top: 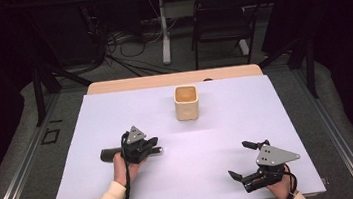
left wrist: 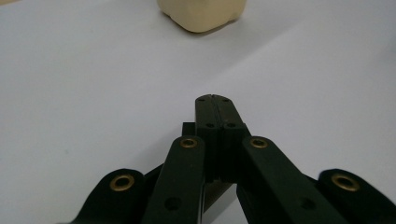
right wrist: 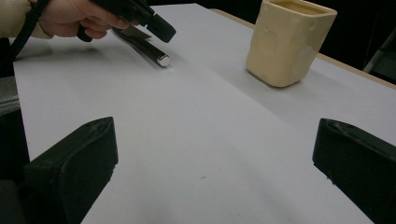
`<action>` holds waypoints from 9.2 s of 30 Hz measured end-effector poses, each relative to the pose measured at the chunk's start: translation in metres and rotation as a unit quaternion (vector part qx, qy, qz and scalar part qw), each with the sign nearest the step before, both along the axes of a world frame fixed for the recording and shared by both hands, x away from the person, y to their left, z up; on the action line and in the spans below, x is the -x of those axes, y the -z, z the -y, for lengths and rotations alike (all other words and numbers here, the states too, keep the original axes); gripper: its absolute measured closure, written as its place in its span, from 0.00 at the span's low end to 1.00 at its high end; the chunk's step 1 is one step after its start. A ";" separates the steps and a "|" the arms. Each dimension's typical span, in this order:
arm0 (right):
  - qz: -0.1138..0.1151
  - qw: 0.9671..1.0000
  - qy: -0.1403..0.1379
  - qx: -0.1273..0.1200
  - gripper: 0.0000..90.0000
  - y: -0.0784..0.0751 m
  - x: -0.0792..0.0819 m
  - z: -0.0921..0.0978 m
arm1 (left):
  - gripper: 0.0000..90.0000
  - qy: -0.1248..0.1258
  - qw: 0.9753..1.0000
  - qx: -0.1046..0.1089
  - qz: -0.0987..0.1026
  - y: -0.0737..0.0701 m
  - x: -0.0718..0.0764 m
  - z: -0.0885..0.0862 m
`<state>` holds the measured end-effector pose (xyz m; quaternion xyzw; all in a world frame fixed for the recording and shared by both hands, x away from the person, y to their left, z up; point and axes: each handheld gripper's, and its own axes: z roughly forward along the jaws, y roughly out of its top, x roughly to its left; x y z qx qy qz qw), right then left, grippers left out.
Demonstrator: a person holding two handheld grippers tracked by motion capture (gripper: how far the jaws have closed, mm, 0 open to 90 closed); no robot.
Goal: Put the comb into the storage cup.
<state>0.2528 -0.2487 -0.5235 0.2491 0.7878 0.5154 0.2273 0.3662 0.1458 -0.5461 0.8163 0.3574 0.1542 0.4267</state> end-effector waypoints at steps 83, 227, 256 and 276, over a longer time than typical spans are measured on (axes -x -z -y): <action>-0.003 1.000 -0.003 0.003 0.00 -0.001 0.000 0.000 | 1.00 0.041 0.994 -0.051 -0.089 0.007 0.013 -0.014; -0.007 1.000 -0.004 0.005 0.00 0.000 -0.001 0.000 | 0.75 0.042 0.985 -0.121 -0.113 -0.024 0.022 -0.059; -0.011 1.000 -0.008 0.001 0.00 0.000 -0.001 -0.001 | 0.06 0.009 0.981 -0.155 -0.117 -0.022 0.002 -0.071; -0.014 1.000 -0.005 0.003 0.00 0.001 -0.002 -0.002 | 0.11 0.044 0.970 -0.213 -0.109 -0.029 -0.002 -0.063</action>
